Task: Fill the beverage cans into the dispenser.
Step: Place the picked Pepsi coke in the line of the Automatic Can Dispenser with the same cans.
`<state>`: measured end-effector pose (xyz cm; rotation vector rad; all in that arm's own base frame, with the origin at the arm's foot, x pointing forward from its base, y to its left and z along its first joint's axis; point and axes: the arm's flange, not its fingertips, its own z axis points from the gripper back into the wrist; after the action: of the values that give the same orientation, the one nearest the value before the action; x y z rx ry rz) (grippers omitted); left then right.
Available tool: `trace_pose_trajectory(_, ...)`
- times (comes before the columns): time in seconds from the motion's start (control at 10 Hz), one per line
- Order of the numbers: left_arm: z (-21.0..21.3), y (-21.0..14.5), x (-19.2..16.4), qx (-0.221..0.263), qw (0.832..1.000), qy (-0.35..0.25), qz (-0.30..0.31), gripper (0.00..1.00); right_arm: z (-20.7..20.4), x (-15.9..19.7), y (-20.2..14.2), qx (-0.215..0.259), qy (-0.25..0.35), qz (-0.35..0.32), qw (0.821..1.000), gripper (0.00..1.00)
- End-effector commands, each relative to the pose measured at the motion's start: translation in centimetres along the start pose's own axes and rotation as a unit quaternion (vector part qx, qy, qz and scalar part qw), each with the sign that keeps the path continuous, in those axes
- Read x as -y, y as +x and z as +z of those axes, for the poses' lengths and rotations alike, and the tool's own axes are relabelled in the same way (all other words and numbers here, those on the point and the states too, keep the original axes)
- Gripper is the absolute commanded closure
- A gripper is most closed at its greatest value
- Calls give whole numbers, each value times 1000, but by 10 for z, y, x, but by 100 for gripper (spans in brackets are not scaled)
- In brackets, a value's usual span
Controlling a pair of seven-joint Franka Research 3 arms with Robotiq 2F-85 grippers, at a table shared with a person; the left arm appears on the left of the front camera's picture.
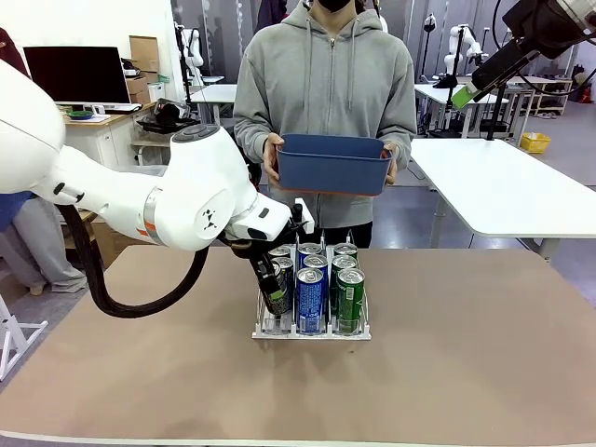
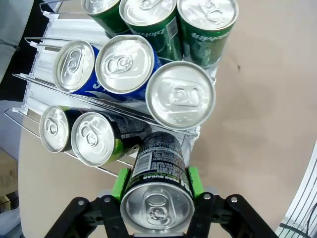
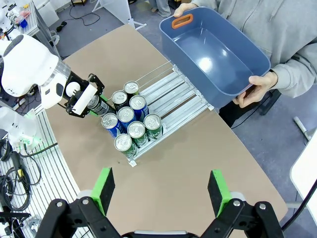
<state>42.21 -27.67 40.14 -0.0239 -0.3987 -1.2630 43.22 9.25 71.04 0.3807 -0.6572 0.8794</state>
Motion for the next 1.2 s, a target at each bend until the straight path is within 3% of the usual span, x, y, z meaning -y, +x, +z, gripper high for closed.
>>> trace_pose_trajectory(0.0, -4, 8, -19, -20, 999, 24, 8, 42, 0, 0, -1, 2, 5, -1, 1000, 0)
trace_pose_trajectory(0.6, -21, 18, -18, -58, 998, -11, -5, 42, 0, 0, -1, 2, 5, -1, 1000, 0)
trace_pose_trajectory(1.0, -16, 20, -14, -60, 998, -18, -2, 2, 0, 0, -1, 2, 5, -1, 1000, 0)
trace_pose_trajectory(1.1, -9, 20, -11, -57, 998, -9, 2, 0, 0, 0, -1, 2, 5, -1, 1000, 0)
